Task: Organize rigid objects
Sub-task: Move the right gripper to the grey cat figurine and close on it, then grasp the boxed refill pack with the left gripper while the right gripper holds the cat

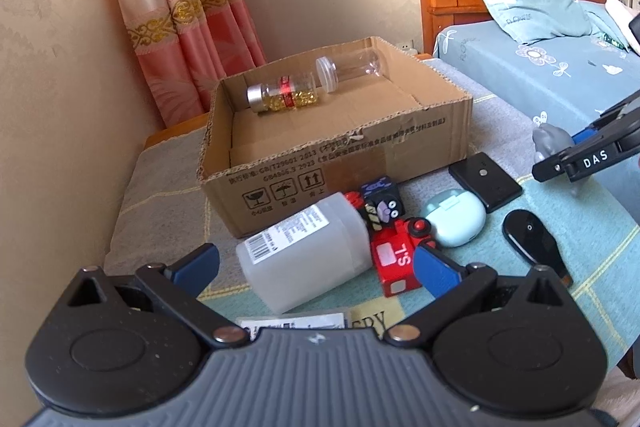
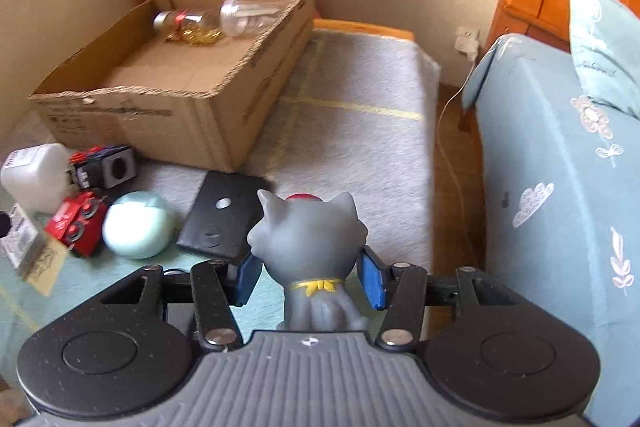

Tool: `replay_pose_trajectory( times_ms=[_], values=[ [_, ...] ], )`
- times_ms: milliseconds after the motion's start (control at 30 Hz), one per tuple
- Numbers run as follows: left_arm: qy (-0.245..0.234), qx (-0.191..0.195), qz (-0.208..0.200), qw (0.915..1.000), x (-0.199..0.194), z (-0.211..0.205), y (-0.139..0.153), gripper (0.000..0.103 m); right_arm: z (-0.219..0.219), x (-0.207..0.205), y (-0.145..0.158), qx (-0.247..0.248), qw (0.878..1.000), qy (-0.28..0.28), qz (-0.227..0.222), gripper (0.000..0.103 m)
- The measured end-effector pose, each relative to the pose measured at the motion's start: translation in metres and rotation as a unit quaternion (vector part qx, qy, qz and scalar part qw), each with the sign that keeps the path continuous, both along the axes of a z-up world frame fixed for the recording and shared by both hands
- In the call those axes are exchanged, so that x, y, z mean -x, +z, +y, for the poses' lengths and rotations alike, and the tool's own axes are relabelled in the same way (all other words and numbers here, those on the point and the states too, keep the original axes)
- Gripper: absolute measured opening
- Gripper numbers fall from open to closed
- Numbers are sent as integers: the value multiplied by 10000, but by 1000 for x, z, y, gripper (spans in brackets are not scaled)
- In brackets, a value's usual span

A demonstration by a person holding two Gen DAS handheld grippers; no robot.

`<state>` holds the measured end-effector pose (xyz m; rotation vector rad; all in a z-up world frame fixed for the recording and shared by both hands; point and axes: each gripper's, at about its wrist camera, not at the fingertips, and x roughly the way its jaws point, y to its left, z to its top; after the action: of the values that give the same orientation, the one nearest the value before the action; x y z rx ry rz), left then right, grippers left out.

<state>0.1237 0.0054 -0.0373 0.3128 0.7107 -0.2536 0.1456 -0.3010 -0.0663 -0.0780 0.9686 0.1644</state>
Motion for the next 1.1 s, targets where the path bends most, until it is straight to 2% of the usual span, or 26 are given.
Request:
replay_pose_trajectory(
  times_ms=[200,300,367,500,567,633,767,867,1100],
  values=[
    [60,94,170,9998,2,13,-6,102,10,1,-12,68,10000,34,52,59],
    [64,91,401,9991,2,21,-14,102,10,2,-19,160,9999,24,43,62],
    [90,121,552,9984,3,26,-20,102,11,5,-21,269,9996,50,-25,72],
    [175,274,880,9956,1,36,-32,102,6,7,-25,223,9997,81,-22,87],
    [207,347,983,9943,1,39,-38,102,5,9,-27,204,9997,142,-12,99],
    [249,436,1128,9923,-1,44,-44,102,5,10,-31,221,9996,161,14,103],
    [413,424,1288,9899,-4,52,-57,102,3,13,-32,199,9993,307,-65,103],
    [395,681,1375,9874,-6,59,-62,102,2,15,-33,190,9988,431,-151,103],
    [268,677,1149,9907,-13,59,-66,102,1,16,-33,178,9987,428,-189,103]
  ],
)
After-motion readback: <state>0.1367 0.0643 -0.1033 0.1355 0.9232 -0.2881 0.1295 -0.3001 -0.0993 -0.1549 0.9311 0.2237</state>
